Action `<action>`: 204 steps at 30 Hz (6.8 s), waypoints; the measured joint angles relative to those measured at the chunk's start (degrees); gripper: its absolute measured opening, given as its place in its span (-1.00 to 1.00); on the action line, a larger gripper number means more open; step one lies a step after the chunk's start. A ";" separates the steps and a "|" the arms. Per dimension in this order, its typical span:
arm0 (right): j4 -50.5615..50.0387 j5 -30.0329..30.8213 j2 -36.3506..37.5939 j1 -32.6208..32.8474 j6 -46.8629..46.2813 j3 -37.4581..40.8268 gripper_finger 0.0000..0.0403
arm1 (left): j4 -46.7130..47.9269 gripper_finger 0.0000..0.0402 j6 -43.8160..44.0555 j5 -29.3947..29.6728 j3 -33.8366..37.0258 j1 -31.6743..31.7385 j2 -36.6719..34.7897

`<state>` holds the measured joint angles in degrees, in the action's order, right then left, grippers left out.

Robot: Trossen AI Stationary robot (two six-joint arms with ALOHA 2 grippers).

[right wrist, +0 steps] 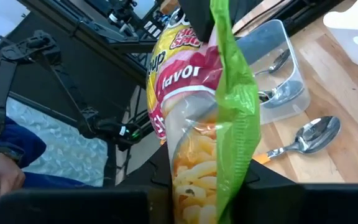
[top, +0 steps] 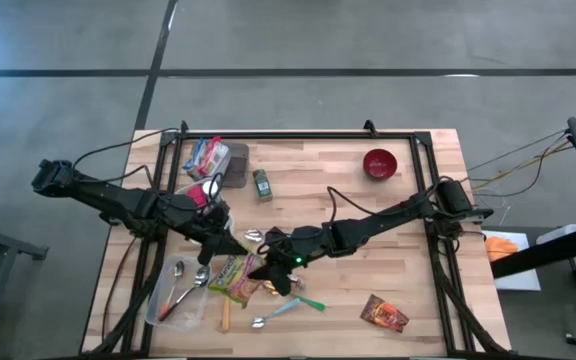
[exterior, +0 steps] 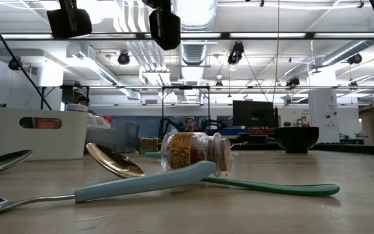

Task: Pick & Place Food Item
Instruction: Put the green noodle pack into the black bin, then put the light blue spoon into the transparent bin

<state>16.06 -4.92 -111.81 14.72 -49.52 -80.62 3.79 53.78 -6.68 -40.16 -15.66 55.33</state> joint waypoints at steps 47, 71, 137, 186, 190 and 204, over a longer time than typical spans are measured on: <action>-4.19 4.97 5.76 0.36 -7.69 0.07 0.78 | 28.34 -1.00 -5.81 6.36 -16.33 13.06 -8.35; -5.78 6.50 7.61 8.61 -11.58 0.07 0.78 | 35.68 -1.00 -22.80 -2.23 -20.46 54.82 3.51; -6.88 15.27 8.31 11.52 -11.59 0.07 0.78 | 35.46 -0.37 -34.01 5.18 -19.20 60.06 26.29; -41.91 18.59 7.99 -4.92 21.67 0.07 0.78 | 40.77 0.63 -11.78 -1.56 -12.71 9.41 -1.69; -39.23 16.94 4.85 -5.74 23.04 0.07 0.78 | 40.80 0.63 -10.41 -0.33 -12.59 5.14 -1.79; -38.52 16.42 -5.18 -6.71 24.35 0.04 0.78 | 41.09 0.63 -10.88 -0.35 -12.59 3.48 -2.00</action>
<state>-22.46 11.50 -116.99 8.01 -25.17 -80.58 44.88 42.89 -7.03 -52.75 -12.19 53.33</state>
